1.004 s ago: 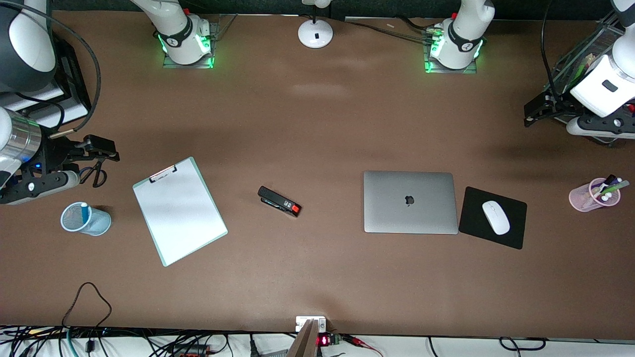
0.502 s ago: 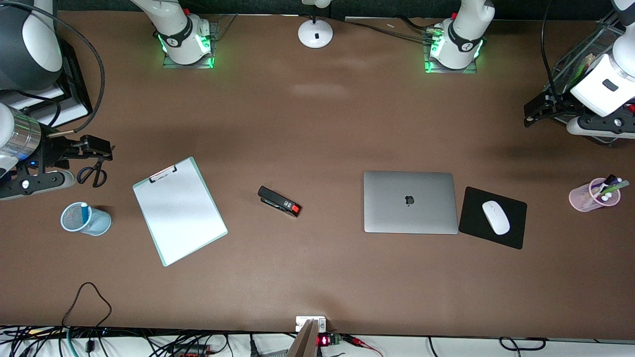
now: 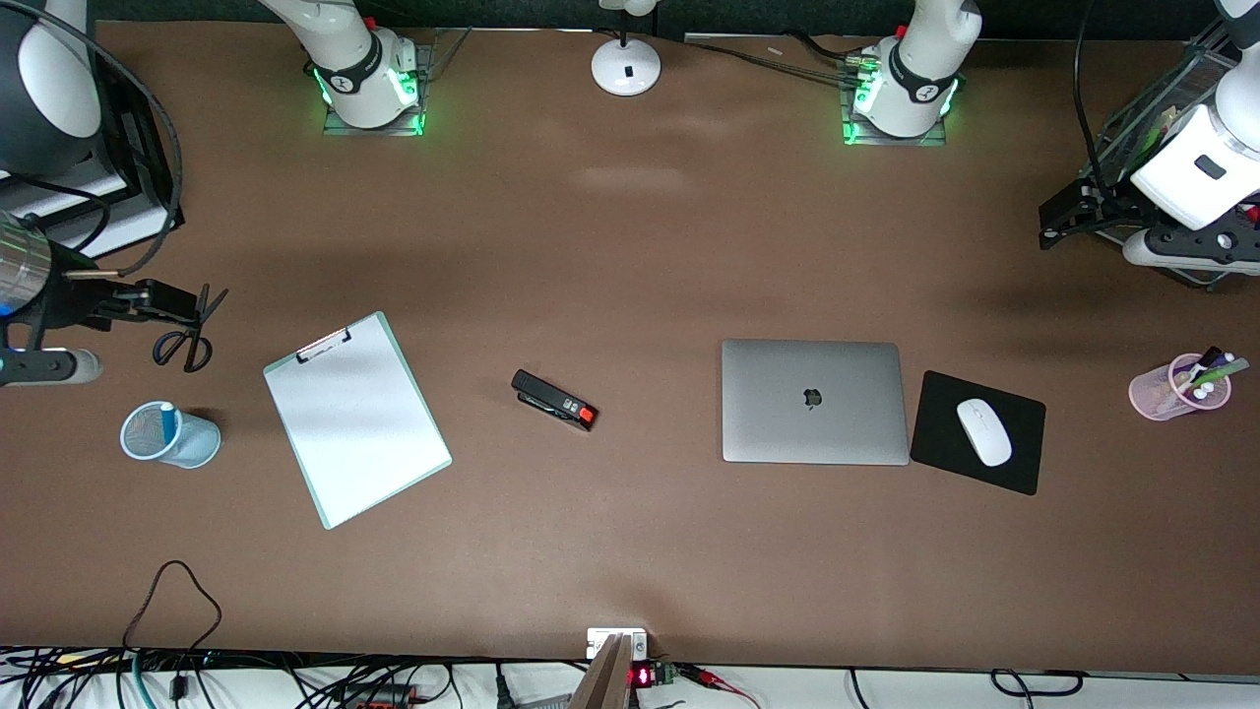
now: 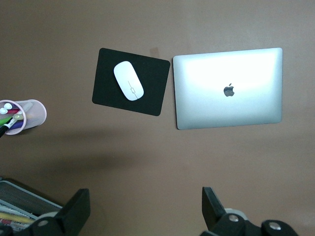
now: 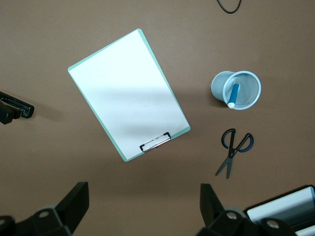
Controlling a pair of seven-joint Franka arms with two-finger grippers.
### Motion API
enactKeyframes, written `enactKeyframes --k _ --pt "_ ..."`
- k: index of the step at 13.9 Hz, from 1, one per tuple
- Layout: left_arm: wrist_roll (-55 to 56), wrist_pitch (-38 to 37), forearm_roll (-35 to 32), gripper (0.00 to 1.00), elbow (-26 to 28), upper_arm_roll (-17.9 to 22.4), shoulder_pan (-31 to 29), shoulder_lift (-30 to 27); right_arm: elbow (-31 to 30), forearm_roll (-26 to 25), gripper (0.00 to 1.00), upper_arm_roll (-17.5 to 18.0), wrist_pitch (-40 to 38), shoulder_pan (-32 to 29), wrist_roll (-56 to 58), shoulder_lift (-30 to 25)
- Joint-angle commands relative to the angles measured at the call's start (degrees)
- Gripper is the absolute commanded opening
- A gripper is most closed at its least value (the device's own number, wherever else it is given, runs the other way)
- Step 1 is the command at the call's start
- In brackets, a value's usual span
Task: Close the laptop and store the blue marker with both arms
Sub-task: 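Open the right gripper and lift it away from the cup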
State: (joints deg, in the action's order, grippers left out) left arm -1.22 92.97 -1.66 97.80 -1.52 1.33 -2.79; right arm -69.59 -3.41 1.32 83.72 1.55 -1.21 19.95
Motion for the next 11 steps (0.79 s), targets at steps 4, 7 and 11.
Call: enactKeyframes --k 4,7,11 --pt "-0.1 -1.6 -0.4 1.00 -1.9 0.1 0.1 0.9 -9.1 2.0 1.00 0.0 5.0 -1.3 -2.0 -7.2" --pt "-0.3 -1.6 -0.4 1.00 -1.9 0.1 0.0 0.9 -16.1 2.0 1.00 0.0 11.1 -1.5 -1.8 -12.5" --pt "-0.4 -1.5 -0.4 1.00 -1.9 0.1 -0.2 1.2 -19.0 2.0 1.00 -1.0 12.1 -1.2 -1.2 -14.7"
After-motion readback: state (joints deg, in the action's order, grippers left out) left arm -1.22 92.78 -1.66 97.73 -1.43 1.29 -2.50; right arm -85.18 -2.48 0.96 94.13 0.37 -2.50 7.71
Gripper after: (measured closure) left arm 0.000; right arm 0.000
